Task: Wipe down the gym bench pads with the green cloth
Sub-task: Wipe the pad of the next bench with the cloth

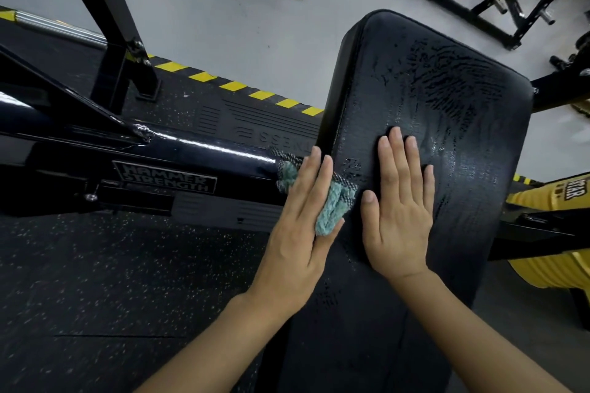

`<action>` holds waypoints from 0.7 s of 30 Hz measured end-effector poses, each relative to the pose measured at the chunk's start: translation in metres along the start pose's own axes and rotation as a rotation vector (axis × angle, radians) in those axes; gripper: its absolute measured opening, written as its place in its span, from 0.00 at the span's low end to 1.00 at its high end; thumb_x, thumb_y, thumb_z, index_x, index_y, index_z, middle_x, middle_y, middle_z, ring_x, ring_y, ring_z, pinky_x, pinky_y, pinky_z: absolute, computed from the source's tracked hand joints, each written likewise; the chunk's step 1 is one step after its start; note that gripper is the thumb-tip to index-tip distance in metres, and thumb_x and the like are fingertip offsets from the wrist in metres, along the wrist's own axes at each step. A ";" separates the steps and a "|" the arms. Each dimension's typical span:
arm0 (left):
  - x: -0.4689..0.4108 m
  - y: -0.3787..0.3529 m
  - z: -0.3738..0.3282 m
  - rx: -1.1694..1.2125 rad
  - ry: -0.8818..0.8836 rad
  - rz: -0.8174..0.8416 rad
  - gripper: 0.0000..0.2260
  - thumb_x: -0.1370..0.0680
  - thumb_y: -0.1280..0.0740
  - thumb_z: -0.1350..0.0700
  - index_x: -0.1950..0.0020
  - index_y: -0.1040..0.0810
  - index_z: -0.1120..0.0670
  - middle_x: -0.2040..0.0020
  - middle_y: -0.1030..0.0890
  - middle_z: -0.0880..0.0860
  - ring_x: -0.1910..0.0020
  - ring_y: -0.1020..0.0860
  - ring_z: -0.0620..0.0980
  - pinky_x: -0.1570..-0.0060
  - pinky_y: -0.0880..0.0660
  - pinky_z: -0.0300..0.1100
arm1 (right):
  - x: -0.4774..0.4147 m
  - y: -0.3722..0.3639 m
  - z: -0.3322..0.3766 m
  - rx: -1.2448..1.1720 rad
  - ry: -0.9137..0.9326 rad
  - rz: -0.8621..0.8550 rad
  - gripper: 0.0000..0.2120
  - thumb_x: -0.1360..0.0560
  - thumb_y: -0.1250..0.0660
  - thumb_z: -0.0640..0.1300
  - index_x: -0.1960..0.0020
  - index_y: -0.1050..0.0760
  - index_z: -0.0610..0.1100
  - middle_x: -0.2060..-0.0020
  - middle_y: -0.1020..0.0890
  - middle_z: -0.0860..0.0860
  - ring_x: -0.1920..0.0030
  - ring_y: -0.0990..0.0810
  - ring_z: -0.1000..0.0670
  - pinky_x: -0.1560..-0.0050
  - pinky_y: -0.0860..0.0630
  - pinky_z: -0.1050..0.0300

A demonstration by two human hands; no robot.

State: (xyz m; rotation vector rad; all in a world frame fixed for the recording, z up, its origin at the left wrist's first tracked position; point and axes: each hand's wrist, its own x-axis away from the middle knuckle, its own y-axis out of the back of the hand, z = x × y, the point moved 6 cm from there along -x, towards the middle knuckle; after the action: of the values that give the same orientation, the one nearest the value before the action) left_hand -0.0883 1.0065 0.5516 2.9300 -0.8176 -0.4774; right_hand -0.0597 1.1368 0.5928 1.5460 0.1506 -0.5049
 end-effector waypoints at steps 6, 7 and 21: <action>-0.026 0.001 -0.005 0.019 0.017 -0.039 0.28 0.17 0.40 0.61 0.19 0.49 0.55 0.18 0.52 0.51 0.19 0.53 0.45 0.22 0.51 0.38 | 0.000 0.000 -0.001 -0.002 -0.002 0.006 0.27 0.19 0.55 0.51 0.21 0.49 0.45 0.21 0.45 0.50 0.21 0.51 0.50 0.23 0.52 0.43; -0.035 0.002 -0.006 0.020 0.008 -0.042 0.28 0.17 0.40 0.61 0.19 0.49 0.55 0.18 0.52 0.51 0.19 0.53 0.45 0.22 0.51 0.39 | 0.000 0.000 -0.001 -0.004 0.000 0.006 0.27 0.19 0.54 0.51 0.21 0.49 0.45 0.21 0.45 0.50 0.21 0.51 0.50 0.23 0.52 0.43; -0.011 0.003 0.004 0.028 0.003 0.003 0.28 0.17 0.42 0.54 0.19 0.50 0.51 0.18 0.52 0.44 0.20 0.52 0.44 0.22 0.51 0.39 | 0.001 0.000 -0.001 -0.020 0.003 -0.012 0.27 0.19 0.52 0.50 0.21 0.47 0.45 0.22 0.46 0.51 0.21 0.50 0.49 0.23 0.51 0.41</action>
State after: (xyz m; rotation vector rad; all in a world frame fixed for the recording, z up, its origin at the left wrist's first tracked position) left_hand -0.0997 1.0100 0.5516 2.9537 -0.8354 -0.4654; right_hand -0.0586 1.1381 0.5919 1.5275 0.1670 -0.5095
